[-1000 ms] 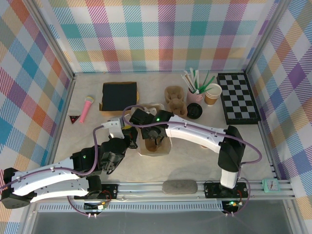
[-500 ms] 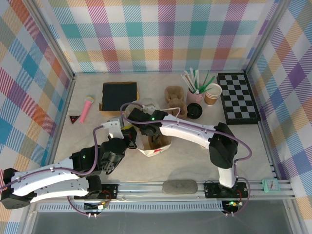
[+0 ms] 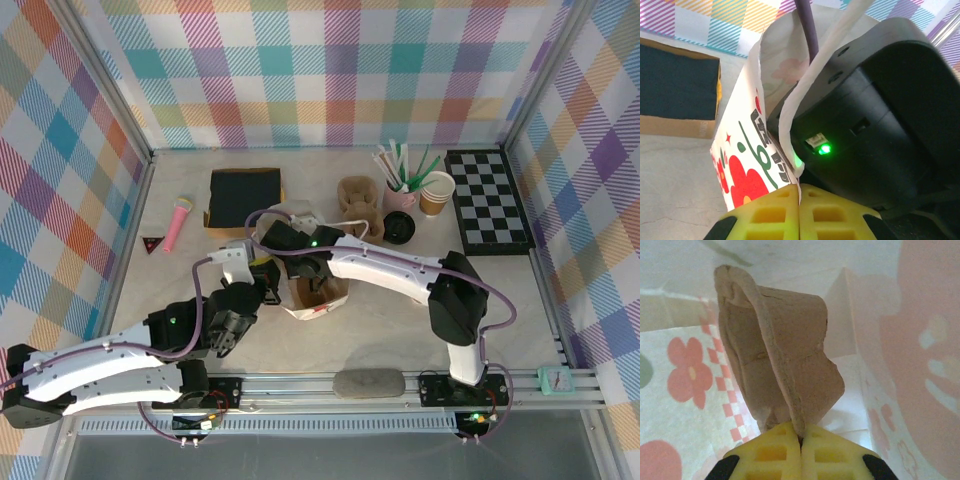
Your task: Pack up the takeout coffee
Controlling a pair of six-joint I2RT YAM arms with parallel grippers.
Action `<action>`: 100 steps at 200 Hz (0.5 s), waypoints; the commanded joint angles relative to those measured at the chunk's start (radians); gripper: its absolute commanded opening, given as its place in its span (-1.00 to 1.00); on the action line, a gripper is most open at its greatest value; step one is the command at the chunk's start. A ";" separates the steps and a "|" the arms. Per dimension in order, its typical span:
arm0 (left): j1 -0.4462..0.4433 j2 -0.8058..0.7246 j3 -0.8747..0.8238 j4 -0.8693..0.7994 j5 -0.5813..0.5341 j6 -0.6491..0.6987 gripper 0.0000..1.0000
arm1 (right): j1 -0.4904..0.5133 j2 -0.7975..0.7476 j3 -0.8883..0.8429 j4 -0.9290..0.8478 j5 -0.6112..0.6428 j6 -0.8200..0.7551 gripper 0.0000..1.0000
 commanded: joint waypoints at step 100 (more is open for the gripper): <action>0.104 0.141 0.183 -0.244 0.017 -0.100 -0.80 | 0.094 -0.385 0.032 -0.034 -0.051 -0.081 -1.00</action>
